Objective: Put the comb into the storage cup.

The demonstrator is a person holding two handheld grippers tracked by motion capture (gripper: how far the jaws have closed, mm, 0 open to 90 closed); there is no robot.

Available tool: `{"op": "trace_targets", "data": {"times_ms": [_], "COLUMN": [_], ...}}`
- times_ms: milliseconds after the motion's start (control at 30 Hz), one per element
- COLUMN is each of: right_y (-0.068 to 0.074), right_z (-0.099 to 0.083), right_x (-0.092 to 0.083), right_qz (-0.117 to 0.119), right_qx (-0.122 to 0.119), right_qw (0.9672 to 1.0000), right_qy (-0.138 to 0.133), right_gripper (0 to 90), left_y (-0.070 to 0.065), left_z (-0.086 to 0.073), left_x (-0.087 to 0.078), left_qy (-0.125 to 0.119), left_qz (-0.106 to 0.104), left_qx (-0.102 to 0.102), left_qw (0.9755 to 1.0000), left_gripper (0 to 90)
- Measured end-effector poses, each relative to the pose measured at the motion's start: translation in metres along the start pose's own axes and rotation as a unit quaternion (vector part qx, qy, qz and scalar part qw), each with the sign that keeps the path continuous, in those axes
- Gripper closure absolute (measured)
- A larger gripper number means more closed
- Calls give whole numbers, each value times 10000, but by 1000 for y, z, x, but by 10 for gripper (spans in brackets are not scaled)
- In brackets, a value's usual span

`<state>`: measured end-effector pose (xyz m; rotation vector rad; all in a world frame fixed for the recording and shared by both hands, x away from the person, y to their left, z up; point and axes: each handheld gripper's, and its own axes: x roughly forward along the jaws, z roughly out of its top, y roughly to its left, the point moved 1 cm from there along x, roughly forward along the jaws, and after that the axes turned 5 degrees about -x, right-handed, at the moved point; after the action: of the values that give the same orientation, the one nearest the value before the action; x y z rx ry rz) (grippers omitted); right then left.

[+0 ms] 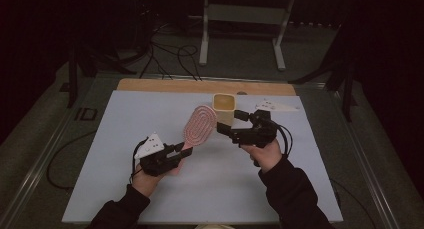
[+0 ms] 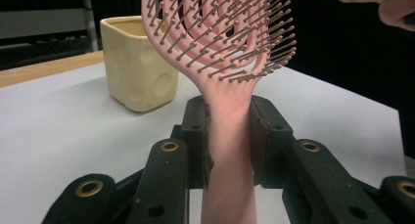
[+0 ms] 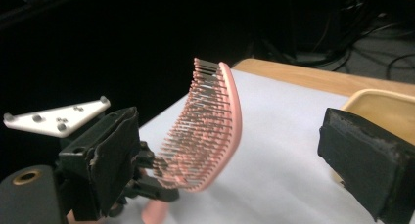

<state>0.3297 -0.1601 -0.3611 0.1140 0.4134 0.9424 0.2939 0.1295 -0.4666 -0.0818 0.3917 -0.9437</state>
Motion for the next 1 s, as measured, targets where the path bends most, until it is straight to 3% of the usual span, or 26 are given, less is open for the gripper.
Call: {"op": "trace_targets", "data": {"times_ms": [333,533,900,1000], "right_y": [-2,0,0,1], "right_z": [3,-3,-14,-15], "right_x": [25,42,55,56], "right_qz": [355,409,564,632], "right_qx": [397,519,643,591], "right_qw": [9986,9976,9959,9957], "right_qy": [-20,198,285,320], "right_gripper": [90,147,422,460], "left_y": [-1,-2,-1,0], "left_z": [-1,-1,0,-1], "left_x": [1,1,1,1], "left_qy": [11,-9,-4,11], "left_qz": [-46,-78,-139,-146], "left_qx": [-2,13,11,-22], "left_qw": [10000,10000,9999,9999], "left_gripper": [722,722,722,722]}}
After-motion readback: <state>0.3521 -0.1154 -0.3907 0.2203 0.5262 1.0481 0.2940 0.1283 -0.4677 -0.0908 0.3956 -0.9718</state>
